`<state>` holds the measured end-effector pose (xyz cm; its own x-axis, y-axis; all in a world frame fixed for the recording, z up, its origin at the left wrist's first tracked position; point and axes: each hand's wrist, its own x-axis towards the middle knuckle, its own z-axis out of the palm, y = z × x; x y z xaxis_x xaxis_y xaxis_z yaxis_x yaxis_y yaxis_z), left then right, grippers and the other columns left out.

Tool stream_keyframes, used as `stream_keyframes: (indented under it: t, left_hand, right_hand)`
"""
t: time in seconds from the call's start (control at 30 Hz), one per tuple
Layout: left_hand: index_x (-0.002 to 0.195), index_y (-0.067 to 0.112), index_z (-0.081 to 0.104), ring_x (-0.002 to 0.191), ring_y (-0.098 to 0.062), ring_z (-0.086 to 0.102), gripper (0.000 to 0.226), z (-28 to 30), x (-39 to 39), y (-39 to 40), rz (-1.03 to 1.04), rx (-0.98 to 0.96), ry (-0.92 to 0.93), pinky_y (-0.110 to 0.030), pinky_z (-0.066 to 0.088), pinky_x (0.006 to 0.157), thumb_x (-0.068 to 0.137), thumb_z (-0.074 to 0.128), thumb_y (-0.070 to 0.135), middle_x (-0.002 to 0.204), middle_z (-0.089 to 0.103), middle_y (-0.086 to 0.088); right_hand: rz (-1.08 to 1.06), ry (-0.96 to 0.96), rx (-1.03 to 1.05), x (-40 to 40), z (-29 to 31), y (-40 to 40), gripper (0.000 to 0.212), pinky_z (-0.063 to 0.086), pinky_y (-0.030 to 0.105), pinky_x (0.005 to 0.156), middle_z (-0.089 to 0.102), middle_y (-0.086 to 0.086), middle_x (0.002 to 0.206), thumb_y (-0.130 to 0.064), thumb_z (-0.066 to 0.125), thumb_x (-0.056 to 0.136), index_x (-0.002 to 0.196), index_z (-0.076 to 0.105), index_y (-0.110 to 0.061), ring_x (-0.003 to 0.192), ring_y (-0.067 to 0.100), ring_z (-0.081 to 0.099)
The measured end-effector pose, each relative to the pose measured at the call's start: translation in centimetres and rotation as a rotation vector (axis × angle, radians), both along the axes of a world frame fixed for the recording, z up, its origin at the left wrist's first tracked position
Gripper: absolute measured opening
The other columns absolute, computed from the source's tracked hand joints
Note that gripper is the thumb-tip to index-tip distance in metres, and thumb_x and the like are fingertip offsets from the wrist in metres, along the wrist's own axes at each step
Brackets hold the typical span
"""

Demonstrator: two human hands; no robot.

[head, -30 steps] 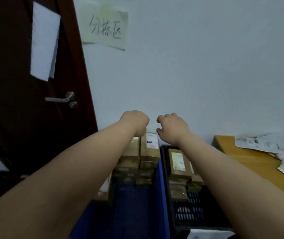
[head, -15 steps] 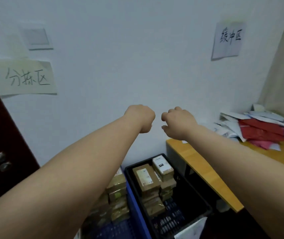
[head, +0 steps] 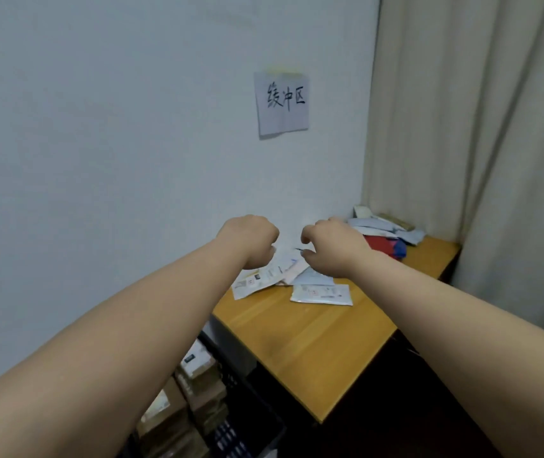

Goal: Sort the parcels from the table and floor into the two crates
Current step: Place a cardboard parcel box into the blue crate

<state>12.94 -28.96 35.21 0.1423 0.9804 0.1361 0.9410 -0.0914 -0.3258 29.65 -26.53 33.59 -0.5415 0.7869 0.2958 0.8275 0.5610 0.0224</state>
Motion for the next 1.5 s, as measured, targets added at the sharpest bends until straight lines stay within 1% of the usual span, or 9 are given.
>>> stream_keyframes:
  t: [0.1, 0.2, 0.3, 0.47, 0.67, 0.93, 1.23, 1.4, 1.5]
  left_hand:
    - [0.116, 0.020, 0.062, 0.108, -0.024, 0.056, 0.030, -1.8, 6.3, 4.2, -0.043, -0.027, -0.079, -0.033, 0.046, 0.074, 0.097, 0.044, 0.033, 0.118, 0.059, -0.003]
    - [0.118, 0.022, 0.062, 0.113, -0.025, 0.054, 0.030, -2.5, 12.2, 8.3, -0.105, -0.008, -0.159, -0.035, 0.047, 0.079, 0.097, 0.044, 0.034, 0.121, 0.058, -0.003]
    - [0.122, 0.023, 0.060, 0.115, -0.025, 0.053, 0.033, -3.0, 16.8, 11.9, -0.157, 0.012, -0.193, -0.039, 0.050, 0.083, 0.096, 0.043, 0.035, 0.122, 0.058, -0.004]
    - [0.121, 0.022, 0.060, 0.113, -0.026, 0.052, 0.033, -3.9, 21.7, 18.5, -0.174, 0.019, -0.195, -0.037, 0.048, 0.079, 0.096, 0.044, 0.036, 0.119, 0.059, -0.005]
    - [0.129, 0.026, 0.056, 0.113, -0.025, 0.055, 0.035, -5.8, 24.8, 28.2, -0.234, -0.091, -0.256, -0.040, 0.050, 0.087, 0.096, 0.046, 0.023, 0.121, 0.057, -0.004]
    - [0.130, 0.024, 0.054, 0.109, -0.027, 0.056, 0.036, -10.4, 26.6, 43.6, -0.186, -0.101, -0.359, -0.042, 0.048, 0.089, 0.096, 0.045, 0.026, 0.118, 0.058, -0.006]
    - [0.128, 0.017, 0.058, 0.107, -0.027, 0.058, 0.033, -16.2, 29.4, 54.1, -0.043, -0.098, -0.752, -0.043, 0.046, 0.093, 0.099, 0.043, 0.022, 0.118, 0.061, -0.009]
    - [0.131, 0.017, 0.056, 0.112, -0.025, 0.054, 0.034, -18.7, 30.3, 58.7, -0.037, -0.053, -0.827, -0.043, 0.044, 0.095, 0.098, 0.046, 0.023, 0.124, 0.059, -0.006]
    - [0.133, 0.019, 0.054, 0.118, -0.023, 0.049, 0.035, -20.1, 31.1, 62.1, -0.056, -0.053, -0.835, -0.039, 0.044, 0.095, 0.099, 0.045, 0.023, 0.129, 0.055, -0.003]
  right_hand:
    - [-0.052, 0.019, -0.077, 6.1, -1.0, 3.9, 0.029, 0.048, 0.036, 0.078, 0.061, 0.009, 0.109, -0.029, 0.052, 0.092, 0.113, 0.061, -0.012, 0.110, 0.028, 0.052]
    - [-0.058, 0.042, -0.066, 11.2, -1.2, 8.1, 0.023, 0.037, 0.032, 0.068, 0.063, 0.011, 0.105, -0.028, 0.052, 0.090, 0.102, 0.060, -0.010, 0.106, 0.030, 0.054]
    - [-0.044, 0.061, -0.058, 15.4, -2.0, 11.5, 0.023, 0.033, 0.031, 0.066, 0.063, 0.010, 0.105, -0.031, 0.051, 0.093, 0.104, 0.060, -0.014, 0.107, 0.030, 0.052]
    - [-0.113, 0.101, -0.049, 21.2, -3.9, 17.3, 0.028, 0.043, 0.033, 0.067, 0.063, 0.009, 0.106, -0.034, 0.051, 0.094, 0.109, 0.063, -0.013, 0.105, 0.029, 0.053]
    - [-0.110, 0.100, -0.021, 24.4, -5.9, 26.7, 0.029, 0.045, 0.034, 0.069, 0.062, 0.010, 0.105, -0.034, 0.050, 0.094, 0.110, 0.062, -0.012, 0.106, 0.029, 0.052]
    - [-0.099, 0.225, -0.162, 26.0, -8.1, 42.5, 0.031, 0.051, 0.042, 0.083, 0.064, 0.008, 0.114, -0.032, 0.055, 0.093, 0.118, 0.063, -0.015, 0.111, 0.026, 0.054]
    - [-0.162, 0.419, -0.303, 27.9, -14.1, 53.1, 0.029, 0.048, 0.039, 0.092, 0.063, 0.001, 0.118, -0.032, 0.055, 0.096, 0.121, 0.062, -0.019, 0.115, 0.020, 0.052]
    - [-0.153, 0.445, -0.376, 29.3, -17.0, 58.9, 0.031, 0.048, 0.039, 0.092, 0.063, 0.000, 0.117, -0.033, 0.055, 0.096, 0.122, 0.061, -0.018, 0.113, 0.020, 0.054]
    - [-0.128, 0.451, -0.357, 30.5, -18.5, 63.2, 0.030, 0.046, 0.030, 0.088, 0.065, 0.000, 0.112, -0.033, 0.055, 0.095, 0.119, 0.063, -0.017, 0.108, 0.019, 0.055]
